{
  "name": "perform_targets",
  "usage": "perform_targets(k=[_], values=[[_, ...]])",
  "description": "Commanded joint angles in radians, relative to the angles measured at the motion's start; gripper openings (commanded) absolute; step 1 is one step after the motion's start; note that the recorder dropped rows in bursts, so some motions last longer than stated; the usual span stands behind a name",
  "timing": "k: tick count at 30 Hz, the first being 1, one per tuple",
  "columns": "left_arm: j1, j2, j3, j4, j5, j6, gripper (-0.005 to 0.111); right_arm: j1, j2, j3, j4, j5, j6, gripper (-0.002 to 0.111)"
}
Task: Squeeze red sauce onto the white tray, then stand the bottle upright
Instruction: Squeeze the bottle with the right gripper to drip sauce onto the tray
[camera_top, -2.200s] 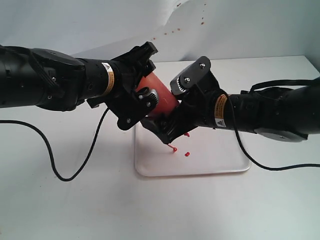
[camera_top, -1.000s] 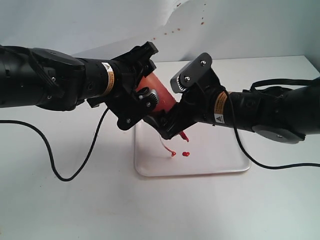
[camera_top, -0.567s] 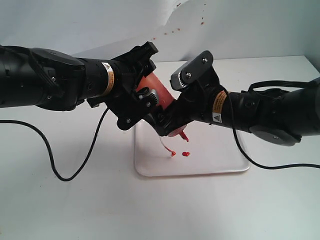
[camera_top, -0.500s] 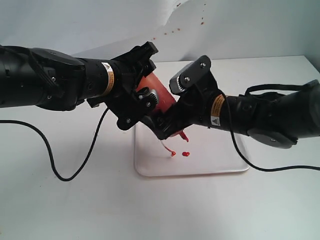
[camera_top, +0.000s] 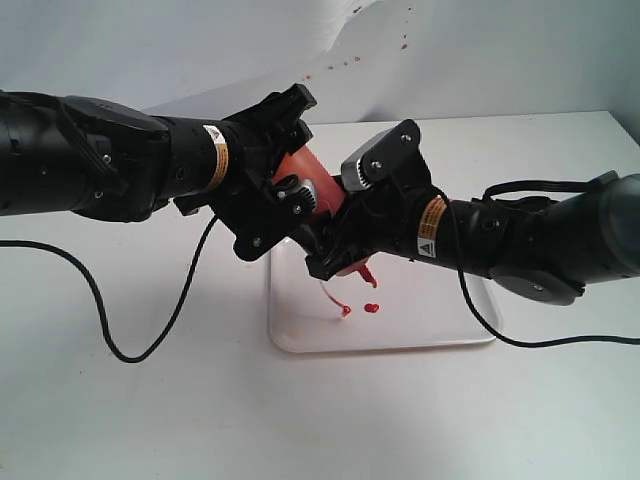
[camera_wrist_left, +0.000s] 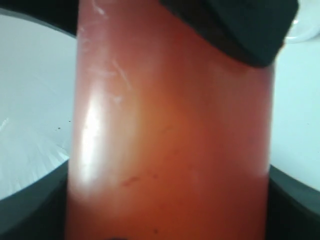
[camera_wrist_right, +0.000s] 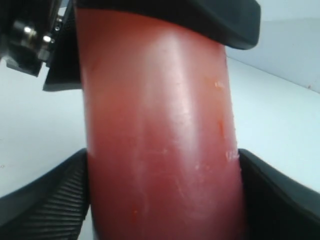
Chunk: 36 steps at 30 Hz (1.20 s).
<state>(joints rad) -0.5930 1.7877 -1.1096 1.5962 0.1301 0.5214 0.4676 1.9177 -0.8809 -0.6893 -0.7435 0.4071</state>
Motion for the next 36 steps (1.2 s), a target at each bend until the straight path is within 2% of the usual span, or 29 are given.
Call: perform_targets(k=[1,15,17,19,21,23,25,36], values=[[-0.005,-0.02,-0.013,-0.013,-0.001,-0.023,0.0,0.003,-0.005,-0.006,-0.01,-0.016,-0.015,0.001],[-0.005,-0.02,-0.013,-0.013,-0.001,-0.023,0.0,0.003,-0.005,-0.006,0.002,-0.032,-0.015,0.003],[-0.005,-0.02,-0.013,-0.013,-0.001,-0.023,0.0,0.003,-0.005,-0.006,0.002,-0.032,-0.015,0.01],[-0.005,-0.02,-0.013,-0.013,-0.001,-0.023,0.0,0.003,-0.005,-0.006,0.004,-0.032,-0.015,0.025],[-0.005,-0.02,-0.013,-0.013,-0.001,-0.025,0.0,0.003,-0.005,-0.006,0.026,-0.032,-0.015,0.047],[-0.005,-0.02,-0.013,-0.017,-0.001,-0.024,0.0,0.003,-0.005,-0.006,0.028,-0.03,0.011,0.079],[-0.005,-0.02,-0.013,-0.017,-0.001,-0.024,0.0,0.003,-0.005,-0.006,0.012,-0.03,0.019,0.105],[-0.005,-0.02,-0.013,-0.017,0.001,-0.027,0.0,0.003,-0.005,-0.006,-0.031,-0.038,0.015,0.105]])
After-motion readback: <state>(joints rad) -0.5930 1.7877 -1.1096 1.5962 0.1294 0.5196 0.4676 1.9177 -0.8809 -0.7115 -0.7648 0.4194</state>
